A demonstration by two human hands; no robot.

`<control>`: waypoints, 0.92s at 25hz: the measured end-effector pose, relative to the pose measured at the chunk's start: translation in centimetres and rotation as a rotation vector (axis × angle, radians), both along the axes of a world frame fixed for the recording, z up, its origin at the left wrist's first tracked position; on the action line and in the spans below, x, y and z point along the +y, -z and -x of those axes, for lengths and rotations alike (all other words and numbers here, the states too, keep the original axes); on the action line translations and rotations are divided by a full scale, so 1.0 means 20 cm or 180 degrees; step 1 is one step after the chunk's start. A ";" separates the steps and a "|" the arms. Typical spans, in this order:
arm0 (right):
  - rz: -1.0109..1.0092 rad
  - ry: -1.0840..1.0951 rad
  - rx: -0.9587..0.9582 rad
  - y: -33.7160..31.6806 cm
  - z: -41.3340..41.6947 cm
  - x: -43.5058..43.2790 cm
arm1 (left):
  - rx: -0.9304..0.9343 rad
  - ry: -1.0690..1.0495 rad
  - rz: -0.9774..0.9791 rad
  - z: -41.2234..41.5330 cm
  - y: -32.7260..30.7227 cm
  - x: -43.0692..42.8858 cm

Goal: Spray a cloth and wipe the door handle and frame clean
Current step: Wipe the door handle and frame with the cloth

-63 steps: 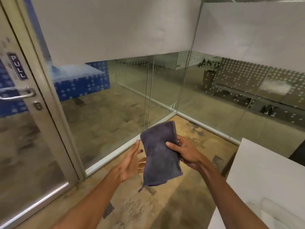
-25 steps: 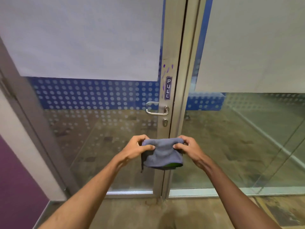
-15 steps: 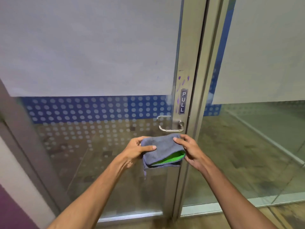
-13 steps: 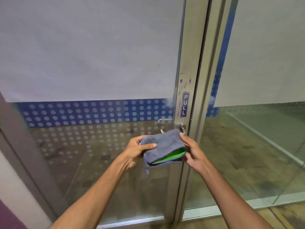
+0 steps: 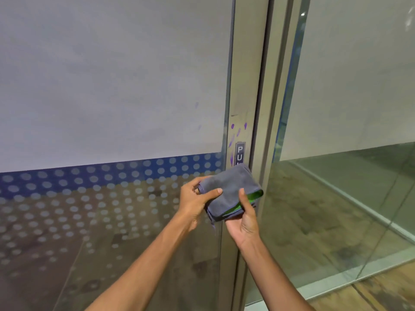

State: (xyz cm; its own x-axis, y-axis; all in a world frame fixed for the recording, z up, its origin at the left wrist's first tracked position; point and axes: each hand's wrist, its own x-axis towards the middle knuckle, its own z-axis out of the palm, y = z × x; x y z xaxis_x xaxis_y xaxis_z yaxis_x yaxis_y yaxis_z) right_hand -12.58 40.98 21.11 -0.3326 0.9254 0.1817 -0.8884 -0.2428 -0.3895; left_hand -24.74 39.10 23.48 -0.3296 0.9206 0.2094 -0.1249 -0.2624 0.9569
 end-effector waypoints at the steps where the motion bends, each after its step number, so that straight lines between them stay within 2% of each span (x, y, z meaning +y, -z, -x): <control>1: 0.0112 0.0081 -0.0023 -0.02 0.00 0.04 | 0.0214 -0.0007 -0.0076 -0.01 -0.02 0.04; 4: 0.0357 0.0103 -0.0116 -0.08 -0.04 0.19 | 0.1125 -0.0060 -0.0281 0.00 -0.08 0.15; 6: 0.0419 0.0181 -0.0155 -0.10 -0.07 0.27 | 0.1867 -0.0424 -0.0397 0.01 -0.15 0.21; 10: 0.0451 0.0659 -0.0261 -0.07 -0.20 0.43 | 0.4228 -0.2521 -0.1488 0.16 -0.26 0.40; 11: 0.0465 0.0742 -0.0265 -0.03 -0.23 0.45 | 0.4726 -0.2788 -0.1582 0.22 -0.29 0.44; 13: 0.0528 0.1019 -0.0400 0.04 -0.27 0.47 | 0.5463 -0.2985 -0.1349 0.33 -0.33 0.53; 15: 0.0555 0.1448 -0.0770 0.15 -0.30 0.48 | 0.5859 -0.2988 -0.1003 0.40 -0.32 0.59; 17: 0.0215 0.1866 -0.1320 0.22 -0.32 0.48 | 0.6024 -0.3166 -0.1032 0.45 -0.29 0.63; 20: -0.0578 0.2295 -0.2147 0.26 -0.31 0.48 | 0.5994 -0.3331 -0.1294 0.47 -0.27 0.66; 23: -0.1007 0.2805 -0.2451 0.25 -0.31 0.45 | 0.5868 -0.3397 -0.1447 0.48 -0.26 0.67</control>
State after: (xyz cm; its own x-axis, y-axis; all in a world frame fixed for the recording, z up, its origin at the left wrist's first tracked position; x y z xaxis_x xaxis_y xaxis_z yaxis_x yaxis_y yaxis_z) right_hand -6.34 49.90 16.09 0.2685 0.8393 0.4728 -0.2106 0.5301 -0.8214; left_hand -34.30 52.59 28.74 0.2298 0.3870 0.8930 0.9142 0.2288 -0.3344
